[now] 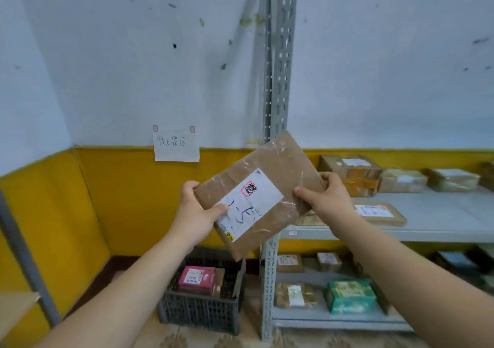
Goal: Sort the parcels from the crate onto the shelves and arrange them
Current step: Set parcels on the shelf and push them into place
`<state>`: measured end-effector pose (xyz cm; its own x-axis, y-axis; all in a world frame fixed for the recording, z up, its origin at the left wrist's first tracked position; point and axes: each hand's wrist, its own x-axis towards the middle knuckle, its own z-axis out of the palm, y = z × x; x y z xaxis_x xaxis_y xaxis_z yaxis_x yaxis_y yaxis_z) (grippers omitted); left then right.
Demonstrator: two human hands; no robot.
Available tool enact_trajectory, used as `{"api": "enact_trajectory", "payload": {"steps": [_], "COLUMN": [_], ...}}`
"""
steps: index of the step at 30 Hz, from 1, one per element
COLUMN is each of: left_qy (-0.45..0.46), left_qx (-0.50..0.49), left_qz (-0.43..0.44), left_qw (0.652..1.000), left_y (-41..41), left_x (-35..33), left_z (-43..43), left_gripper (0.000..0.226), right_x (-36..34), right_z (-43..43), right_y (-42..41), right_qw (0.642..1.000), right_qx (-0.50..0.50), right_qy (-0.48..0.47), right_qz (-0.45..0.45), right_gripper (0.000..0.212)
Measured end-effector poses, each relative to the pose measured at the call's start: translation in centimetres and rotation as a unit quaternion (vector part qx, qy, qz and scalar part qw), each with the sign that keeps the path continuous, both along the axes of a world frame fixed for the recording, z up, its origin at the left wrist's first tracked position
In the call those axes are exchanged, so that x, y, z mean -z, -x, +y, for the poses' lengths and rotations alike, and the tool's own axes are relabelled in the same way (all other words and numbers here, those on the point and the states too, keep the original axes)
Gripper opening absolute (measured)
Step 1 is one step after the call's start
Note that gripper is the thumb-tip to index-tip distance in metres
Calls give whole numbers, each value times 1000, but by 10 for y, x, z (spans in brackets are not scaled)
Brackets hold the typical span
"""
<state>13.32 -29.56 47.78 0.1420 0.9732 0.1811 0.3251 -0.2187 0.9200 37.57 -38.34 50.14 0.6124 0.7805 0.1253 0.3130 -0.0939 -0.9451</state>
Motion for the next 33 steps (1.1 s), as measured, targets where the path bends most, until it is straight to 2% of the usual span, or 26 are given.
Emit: {"api": "enact_trajectory", "payload": {"steps": [3,6,10,15,20,27,33], "left_qy": [-11,-38,-42,-37,-34,-24,-47], "left_qx": [37,73,154,280,364,443,477], "left_qz": [0,17,52,72,46,26,36], "left_qw": [999,996,986,957,930,896,877], "left_y": [-19,-31,-52,-108,-187,-327,-426], "left_x": [-1,4,16,23,8,-2,-3], "left_z": [-21,-40,-68,-117,-170,-261,-328], "left_gripper": [60,55,56,75,80,85,81], "right_x": [-1,2,16,22,13,-13,-12], "right_z": [-24,-49,-92,-158,-221,-335,-406], "right_y": [-6,-12,-28,-66,-124,-235,-315], "right_qw": [996,992,985,978,973,961,943], "right_qx": [63,92,126,179,218,268,319], "right_qy": [-52,-66,-73,-67,-68,-2,15], "right_qz": [47,62,93,79,24,-65,-96], "right_gripper": [63,62,70,93,84,83,81]}}
